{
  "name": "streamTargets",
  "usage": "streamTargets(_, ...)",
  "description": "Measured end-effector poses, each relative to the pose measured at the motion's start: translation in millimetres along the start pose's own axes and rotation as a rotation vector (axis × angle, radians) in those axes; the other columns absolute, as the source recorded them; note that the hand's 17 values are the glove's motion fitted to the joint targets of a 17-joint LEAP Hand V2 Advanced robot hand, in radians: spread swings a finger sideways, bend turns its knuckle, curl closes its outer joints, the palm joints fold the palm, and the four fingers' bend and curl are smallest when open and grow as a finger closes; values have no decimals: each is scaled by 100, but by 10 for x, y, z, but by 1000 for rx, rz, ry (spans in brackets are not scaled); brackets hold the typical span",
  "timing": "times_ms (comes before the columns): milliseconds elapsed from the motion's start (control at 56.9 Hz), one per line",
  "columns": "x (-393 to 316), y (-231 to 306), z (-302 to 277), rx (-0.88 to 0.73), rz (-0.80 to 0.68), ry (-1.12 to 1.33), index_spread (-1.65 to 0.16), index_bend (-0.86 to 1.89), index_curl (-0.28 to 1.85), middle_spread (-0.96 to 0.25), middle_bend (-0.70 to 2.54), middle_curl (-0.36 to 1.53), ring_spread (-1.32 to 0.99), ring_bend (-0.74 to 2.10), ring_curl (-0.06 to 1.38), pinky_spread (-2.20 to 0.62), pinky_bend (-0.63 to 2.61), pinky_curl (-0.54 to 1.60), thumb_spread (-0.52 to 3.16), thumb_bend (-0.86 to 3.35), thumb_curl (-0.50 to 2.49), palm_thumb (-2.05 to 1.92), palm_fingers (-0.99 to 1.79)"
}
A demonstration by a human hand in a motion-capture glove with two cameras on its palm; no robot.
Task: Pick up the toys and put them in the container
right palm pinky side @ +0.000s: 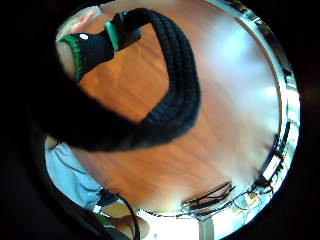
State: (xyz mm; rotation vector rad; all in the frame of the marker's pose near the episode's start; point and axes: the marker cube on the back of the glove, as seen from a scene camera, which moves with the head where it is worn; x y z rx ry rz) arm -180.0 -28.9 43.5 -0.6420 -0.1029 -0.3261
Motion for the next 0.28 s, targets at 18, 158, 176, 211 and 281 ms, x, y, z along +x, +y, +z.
streamTargets(18, 44, 18, 17, 8, 9, 16, -30, 34, 46, 5, 11, 13, 3, 18, 22, -3, 113, 31, 160, 6, 29, 12, -8)
streamTargets(158, 375, 68, 227, 136, 68, 221, -30, 37, 46, 4, 15, 15, 2, 18, 23, -1, 102, 29, 160, 7, 28, 11, -9)
streamTargets(176, 402, 68, 251, 150, 69, 242, -30, 38, 46, 4, 16, 16, 2, 18, 23, -1, 98, 28, 160, 7, 28, 11, -9)
streamTargets(211, 439, 60, 293, 174, 65, 276, -30, 39, 47, 4, 18, 17, 2, 18, 23, 0, 93, 27, 159, 7, 27, 10, -8)
streamTargets(281, 472, 24, 353, 191, 67, 326, -30, 41, 47, 3, 18, 19, 1, 18, 23, 1, 86, 26, 159, 6, 27, 8, -6)
